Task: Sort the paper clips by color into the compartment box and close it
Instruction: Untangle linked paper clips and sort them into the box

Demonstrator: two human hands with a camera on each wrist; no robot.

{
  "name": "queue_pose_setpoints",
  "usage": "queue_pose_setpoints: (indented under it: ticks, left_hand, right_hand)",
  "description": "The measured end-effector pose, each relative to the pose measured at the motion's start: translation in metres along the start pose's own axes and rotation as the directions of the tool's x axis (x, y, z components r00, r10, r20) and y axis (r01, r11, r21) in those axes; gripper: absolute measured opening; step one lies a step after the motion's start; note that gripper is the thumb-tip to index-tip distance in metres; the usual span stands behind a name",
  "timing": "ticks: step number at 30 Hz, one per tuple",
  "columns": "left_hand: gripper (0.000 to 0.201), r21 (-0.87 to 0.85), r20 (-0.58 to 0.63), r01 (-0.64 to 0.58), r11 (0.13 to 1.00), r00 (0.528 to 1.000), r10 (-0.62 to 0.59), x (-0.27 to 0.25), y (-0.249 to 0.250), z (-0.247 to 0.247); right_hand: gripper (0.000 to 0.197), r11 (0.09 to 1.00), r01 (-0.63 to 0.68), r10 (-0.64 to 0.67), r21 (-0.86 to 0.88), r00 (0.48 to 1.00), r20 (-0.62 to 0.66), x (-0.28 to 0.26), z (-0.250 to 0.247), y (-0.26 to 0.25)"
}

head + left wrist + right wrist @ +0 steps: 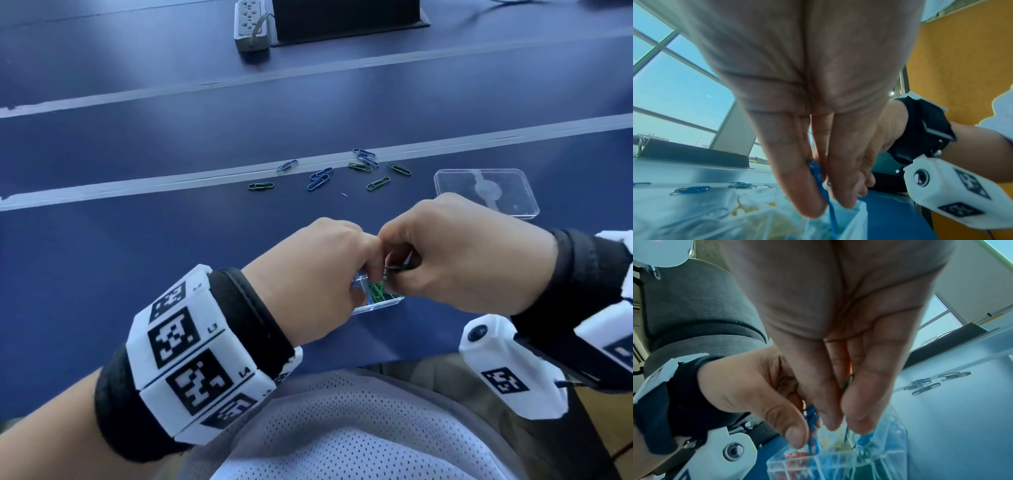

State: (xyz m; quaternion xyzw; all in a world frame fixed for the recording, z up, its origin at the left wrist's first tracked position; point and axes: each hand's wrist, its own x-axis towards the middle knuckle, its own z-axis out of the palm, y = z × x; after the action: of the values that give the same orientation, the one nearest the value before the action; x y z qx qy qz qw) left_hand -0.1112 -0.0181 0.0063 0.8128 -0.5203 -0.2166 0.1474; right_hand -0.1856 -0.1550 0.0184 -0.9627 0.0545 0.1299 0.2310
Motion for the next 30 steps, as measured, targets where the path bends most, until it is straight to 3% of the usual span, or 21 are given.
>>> queue_pose_setpoints:
  ticks: [2,12,15,18,25,30]
  left_hand:
    - [0.018,-0.008,0.003,0.021,1.000,1.000,-0.021,-0.001,0.001,0.001]
    - [0.029,-0.103,-0.048,0.027,0.994,0.998,-0.032,-0.006,-0.003,0.000]
    - [0.032,-0.108,-0.090,0.008,0.994,0.996,-0.018,-0.009,-0.007,0.000]
    - [0.033,-0.079,-0.048,0.019,0.997,0.999,-0.022,-0.011,-0.006,-0.001]
    - [0.026,-0.013,0.005,-0.004,1.000,1.000,0.004,-0.010,-0.010,-0.003]
    - [0.021,-0.128,-0.040,-0.049,0.991,0.998,0.045,-0.007,-0.020,-0.012]
  right_hand:
    - [0.006,1.000,-0.005,0.005,0.014,1.000,0.001,-0.002,0.002,0.001]
    - [0.015,0.992,-0.003,0.005,0.123,1.000,-0.011,-0.005,0.003,0.010]
    - [0.016,0.995,-0.004,0.004,0.103,1.000,-0.007,-0.007,0.001,0.014]
    - [0.013,0.999,-0.001,-0.001,0.039,0.999,0.054,-0.008,0.001,0.014]
    - [0.020,0.997,0.029,-0.019,-0.069,0.990,0.138,-0.007,0.008,0.017]
    - [0.012,0.998,-0.018,0.010,0.061,0.993,0.122,0.002,-0.012,0.020]
